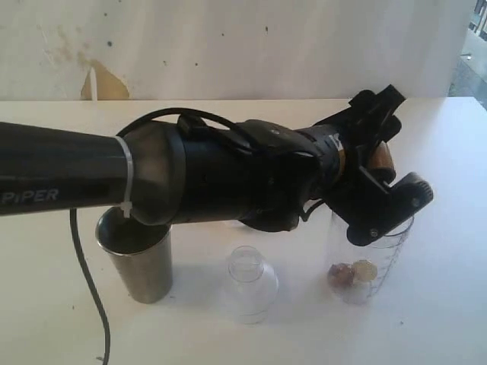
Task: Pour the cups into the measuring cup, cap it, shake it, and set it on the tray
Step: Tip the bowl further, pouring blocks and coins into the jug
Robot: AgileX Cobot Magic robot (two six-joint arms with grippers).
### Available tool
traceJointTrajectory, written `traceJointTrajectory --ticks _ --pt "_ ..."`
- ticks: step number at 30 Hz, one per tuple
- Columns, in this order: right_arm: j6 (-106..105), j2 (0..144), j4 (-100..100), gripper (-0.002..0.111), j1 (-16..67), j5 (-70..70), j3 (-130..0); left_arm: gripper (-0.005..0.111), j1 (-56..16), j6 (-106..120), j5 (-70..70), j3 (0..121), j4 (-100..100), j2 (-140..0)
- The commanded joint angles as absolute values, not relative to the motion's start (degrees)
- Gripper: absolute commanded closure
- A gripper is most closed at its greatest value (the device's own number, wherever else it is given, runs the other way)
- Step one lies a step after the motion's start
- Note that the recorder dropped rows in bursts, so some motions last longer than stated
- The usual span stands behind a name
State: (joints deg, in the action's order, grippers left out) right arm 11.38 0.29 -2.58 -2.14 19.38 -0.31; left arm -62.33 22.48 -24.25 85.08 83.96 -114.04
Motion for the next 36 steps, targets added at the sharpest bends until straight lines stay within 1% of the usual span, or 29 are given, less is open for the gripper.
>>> traceJointTrajectory --ticks 1,5,14,26,32,36 --pt "11.32 0.0 -2.86 0.108 -2.43 19.27 0.0 0.107 -63.07 21.16 -24.19 85.48 87.86 -113.61" --pt "11.32 0.0 -2.86 0.108 -2.43 19.27 0.0 0.107 -63.3 15.04 -24.64 85.48 99.83 -113.73" --pt "11.32 0.0 -2.86 0.108 -2.43 19.27 0.0 0.107 -63.44 11.17 -29.03 85.38 99.95 -115.29" --pt "11.32 0.0 -2.86 0.108 -2.43 19.27 0.0 0.107 -63.44 9.33 -29.77 85.38 99.95 -115.29" --pt "11.32 0.0 -2.86 0.108 -2.43 19.27 0.0 0.107 -63.44 -8.39 -29.46 85.48 99.95 -114.88" --pt "11.32 0.0 -2.86 0.108 -2.43 19.27 0.0 0.107 -63.44 -23.65 -25.92 85.48 99.95 -112.5"
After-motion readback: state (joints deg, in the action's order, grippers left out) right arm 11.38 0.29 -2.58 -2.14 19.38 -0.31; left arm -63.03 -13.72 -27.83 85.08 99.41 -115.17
